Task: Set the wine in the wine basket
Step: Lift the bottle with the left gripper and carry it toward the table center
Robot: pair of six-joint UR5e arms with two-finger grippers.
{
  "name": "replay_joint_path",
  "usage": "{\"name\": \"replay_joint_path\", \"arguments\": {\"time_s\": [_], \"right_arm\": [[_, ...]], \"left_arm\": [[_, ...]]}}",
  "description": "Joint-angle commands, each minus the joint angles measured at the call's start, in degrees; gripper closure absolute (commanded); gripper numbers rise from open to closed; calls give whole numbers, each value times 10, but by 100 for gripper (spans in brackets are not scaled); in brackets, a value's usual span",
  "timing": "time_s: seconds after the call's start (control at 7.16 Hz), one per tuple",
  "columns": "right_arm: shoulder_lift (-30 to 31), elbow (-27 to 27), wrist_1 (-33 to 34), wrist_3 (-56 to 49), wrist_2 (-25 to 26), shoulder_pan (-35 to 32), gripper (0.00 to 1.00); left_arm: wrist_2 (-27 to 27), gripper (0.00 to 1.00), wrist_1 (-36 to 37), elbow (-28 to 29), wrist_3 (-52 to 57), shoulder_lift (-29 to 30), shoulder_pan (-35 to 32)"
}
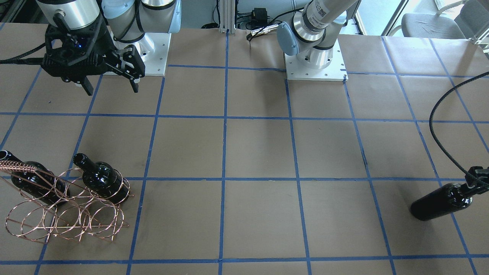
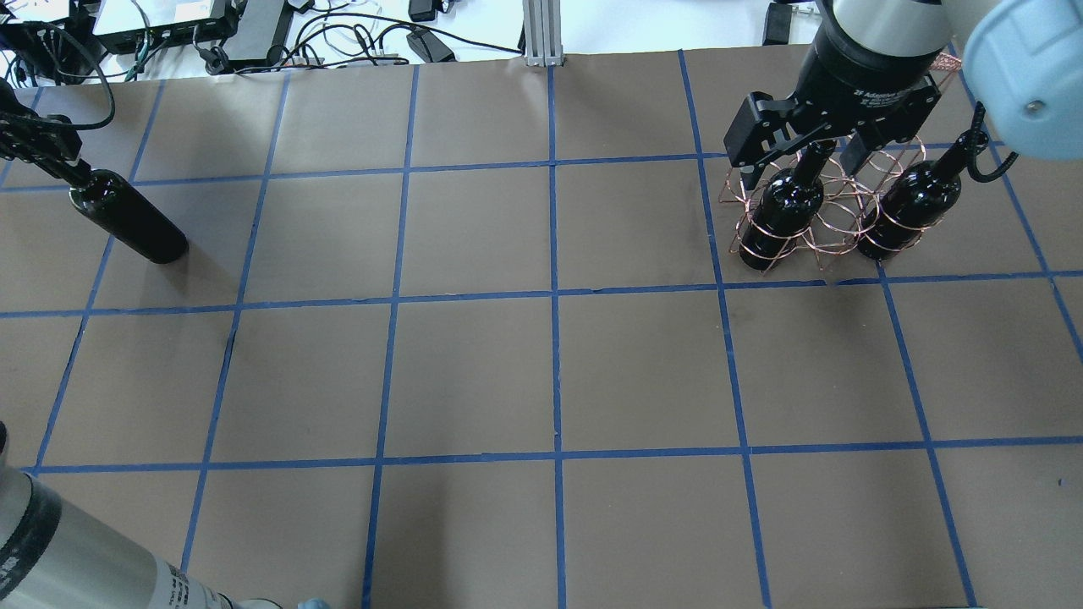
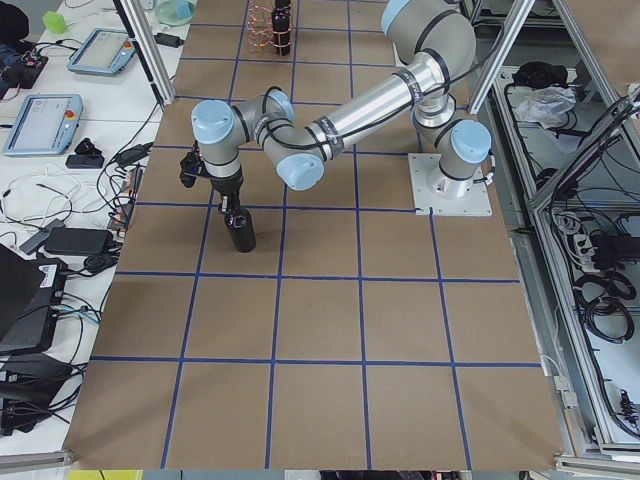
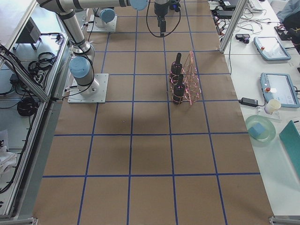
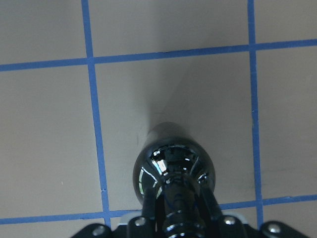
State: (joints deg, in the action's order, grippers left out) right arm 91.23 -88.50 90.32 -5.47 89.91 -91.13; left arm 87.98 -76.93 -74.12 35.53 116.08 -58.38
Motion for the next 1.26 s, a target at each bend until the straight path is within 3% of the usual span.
{"name": "replay_joint_path", "arguments": {"time_s": [0.0,0.28,0.7,1.12], "right_arm": [[0,0,1,-1,0,1,0],[0,0,2,-8,3,1,0],[0,0,3,-9,7,3,0],[3,0,3,-9,8,4,0]], "left_arm": [[-3,100,-14,-1,-49,-22,-31],[-4,100,-36,-10,-140,-52,-110],[-38,100,-33,-93,-259,-123,-191],[-32,100,-11,-157,-369,-168,-290]]}}
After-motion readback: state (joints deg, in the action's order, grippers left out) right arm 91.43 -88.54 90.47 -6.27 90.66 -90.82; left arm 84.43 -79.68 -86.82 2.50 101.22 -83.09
